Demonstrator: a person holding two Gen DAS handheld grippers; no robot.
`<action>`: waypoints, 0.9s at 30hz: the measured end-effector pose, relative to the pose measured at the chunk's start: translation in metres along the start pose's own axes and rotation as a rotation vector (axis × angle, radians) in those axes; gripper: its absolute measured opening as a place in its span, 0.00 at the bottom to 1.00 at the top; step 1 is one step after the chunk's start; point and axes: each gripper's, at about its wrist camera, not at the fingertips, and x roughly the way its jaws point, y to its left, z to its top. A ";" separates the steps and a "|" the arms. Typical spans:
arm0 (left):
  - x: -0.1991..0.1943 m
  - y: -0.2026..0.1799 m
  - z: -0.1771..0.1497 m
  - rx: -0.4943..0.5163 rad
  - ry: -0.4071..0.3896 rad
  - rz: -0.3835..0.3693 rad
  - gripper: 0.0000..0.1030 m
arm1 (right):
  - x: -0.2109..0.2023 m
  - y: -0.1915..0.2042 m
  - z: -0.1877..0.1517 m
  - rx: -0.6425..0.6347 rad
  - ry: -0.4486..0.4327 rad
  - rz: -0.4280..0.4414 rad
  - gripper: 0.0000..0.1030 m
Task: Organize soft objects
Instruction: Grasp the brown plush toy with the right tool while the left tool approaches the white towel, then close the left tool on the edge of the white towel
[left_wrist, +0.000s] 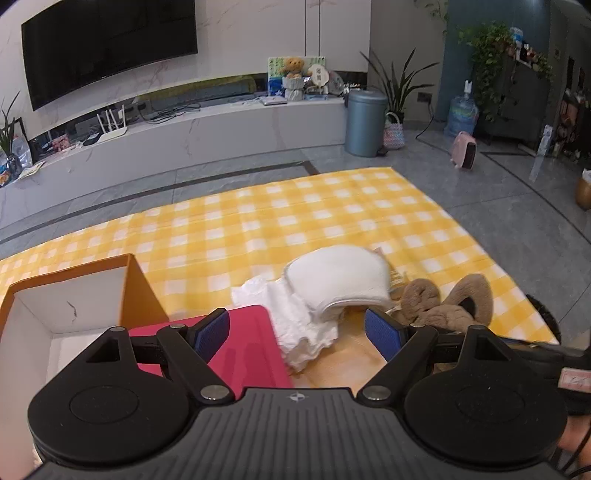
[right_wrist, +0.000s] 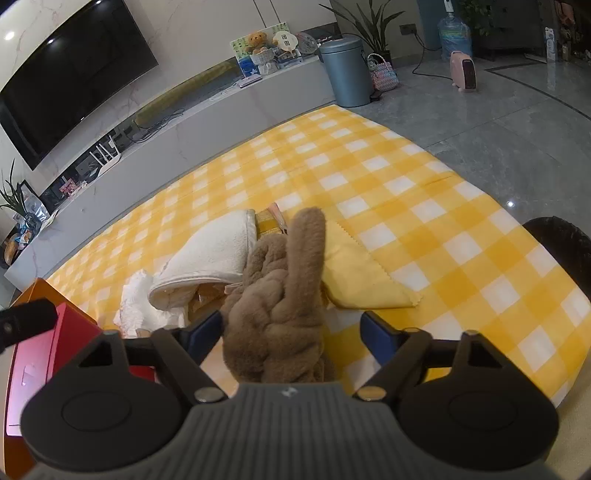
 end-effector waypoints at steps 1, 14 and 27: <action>-0.001 -0.001 0.000 0.000 0.001 -0.005 0.94 | -0.001 -0.002 0.000 0.008 -0.001 0.024 0.60; 0.038 -0.024 0.018 -0.033 0.067 0.017 0.94 | -0.044 -0.015 -0.006 -0.015 -0.093 -0.040 0.45; 0.096 -0.063 0.004 0.059 0.082 0.046 0.95 | -0.039 -0.023 -0.006 0.001 -0.080 -0.029 0.46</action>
